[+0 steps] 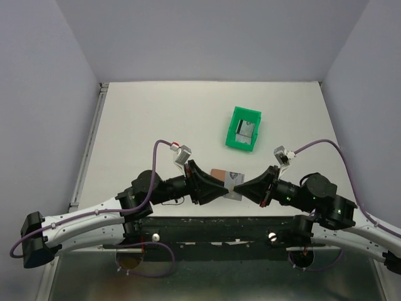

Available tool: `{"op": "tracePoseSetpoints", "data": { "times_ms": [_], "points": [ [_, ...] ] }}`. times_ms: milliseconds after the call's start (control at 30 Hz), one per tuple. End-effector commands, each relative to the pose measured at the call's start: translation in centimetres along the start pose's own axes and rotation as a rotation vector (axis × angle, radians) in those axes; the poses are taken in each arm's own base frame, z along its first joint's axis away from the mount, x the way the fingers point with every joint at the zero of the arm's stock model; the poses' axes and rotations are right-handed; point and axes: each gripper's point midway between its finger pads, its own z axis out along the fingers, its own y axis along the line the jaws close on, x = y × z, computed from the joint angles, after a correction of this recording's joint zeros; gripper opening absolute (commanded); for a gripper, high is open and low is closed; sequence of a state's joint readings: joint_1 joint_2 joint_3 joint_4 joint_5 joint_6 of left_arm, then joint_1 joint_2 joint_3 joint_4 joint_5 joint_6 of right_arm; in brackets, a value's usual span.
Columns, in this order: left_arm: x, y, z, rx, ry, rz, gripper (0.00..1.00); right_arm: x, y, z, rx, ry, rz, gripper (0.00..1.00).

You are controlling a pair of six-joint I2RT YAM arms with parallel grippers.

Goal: Put the credit cards into the card holder
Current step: Pick up the credit card at the corner of the board, then open the card holder at the center of the board.

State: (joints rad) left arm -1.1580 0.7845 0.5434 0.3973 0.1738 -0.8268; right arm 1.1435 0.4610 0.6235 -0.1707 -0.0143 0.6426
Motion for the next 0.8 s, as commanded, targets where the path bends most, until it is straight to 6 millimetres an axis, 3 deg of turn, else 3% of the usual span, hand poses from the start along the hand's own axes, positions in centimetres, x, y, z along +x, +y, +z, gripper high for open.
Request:
{"op": "tracePoseSetpoints", "data": {
  "times_ms": [0, 100, 267, 433, 600, 767],
  "points": [
    [-0.9, 1.2, -1.2, -0.057, -0.040, 0.024, 0.63, -0.8, -2.6, -0.7, 0.149, -0.049, 0.013, 0.00],
    [-1.8, 2.7, -2.5, -0.143, -0.069, 0.048, 0.70, -0.8, -4.9, -1.4, 0.269, -0.070, 0.023, 0.00],
    [-2.2, 7.1, -4.9, -0.323, -0.082, 0.023, 0.71, 0.5, -8.2, -1.7, 0.454, -0.021, 0.026, 0.00],
    [-0.3, 12.6, -7.0, -0.541, -0.038, -0.016, 0.70, 2.2, -10.2, -0.3, 0.594, 0.107, 0.002, 0.00],
    [1.7, 14.7, -7.4, -0.597, 0.004, -0.047, 0.70, 3.2, -11.2, 2.6, 0.638, 0.194, -0.046, 0.00],
    [2.2, 15.6, -7.9, -0.630, 0.001, -0.052, 0.70, 3.9, -13.9, 4.3, 0.699, 0.205, 0.086, 0.00]
  ]
}}
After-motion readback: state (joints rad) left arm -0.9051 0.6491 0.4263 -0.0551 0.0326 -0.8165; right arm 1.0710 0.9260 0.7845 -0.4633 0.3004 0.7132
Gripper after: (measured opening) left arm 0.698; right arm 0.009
